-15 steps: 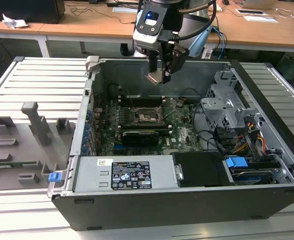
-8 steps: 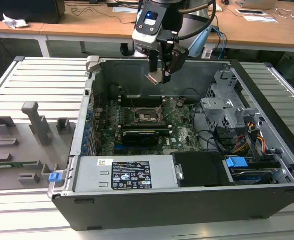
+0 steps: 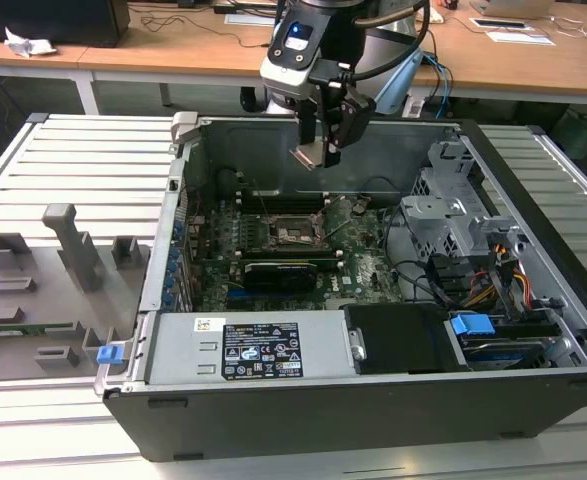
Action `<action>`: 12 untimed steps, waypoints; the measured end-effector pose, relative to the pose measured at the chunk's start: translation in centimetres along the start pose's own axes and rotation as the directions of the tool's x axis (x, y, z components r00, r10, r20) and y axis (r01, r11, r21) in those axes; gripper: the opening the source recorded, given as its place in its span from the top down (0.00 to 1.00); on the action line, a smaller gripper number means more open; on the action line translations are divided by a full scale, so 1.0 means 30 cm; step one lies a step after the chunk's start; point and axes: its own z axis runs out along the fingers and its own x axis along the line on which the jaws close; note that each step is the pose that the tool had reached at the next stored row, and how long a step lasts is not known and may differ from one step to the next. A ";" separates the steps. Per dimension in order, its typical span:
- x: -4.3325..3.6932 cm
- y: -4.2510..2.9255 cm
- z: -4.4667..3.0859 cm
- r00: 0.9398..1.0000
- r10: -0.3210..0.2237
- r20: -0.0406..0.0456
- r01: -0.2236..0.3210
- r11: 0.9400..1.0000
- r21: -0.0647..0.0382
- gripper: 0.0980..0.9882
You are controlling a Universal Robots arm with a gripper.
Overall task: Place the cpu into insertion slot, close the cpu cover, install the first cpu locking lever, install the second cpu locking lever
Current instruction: 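Place the cpu into insertion slot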
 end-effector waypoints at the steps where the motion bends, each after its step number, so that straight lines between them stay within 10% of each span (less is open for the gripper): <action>1: 0.000 0.000 0.000 1.000 0.009 0.001 -0.009 1.000 0.000 0.52; 12: 0.000 0.000 0.001 0.997 0.075 0.006 -0.075 0.997 -0.002 0.52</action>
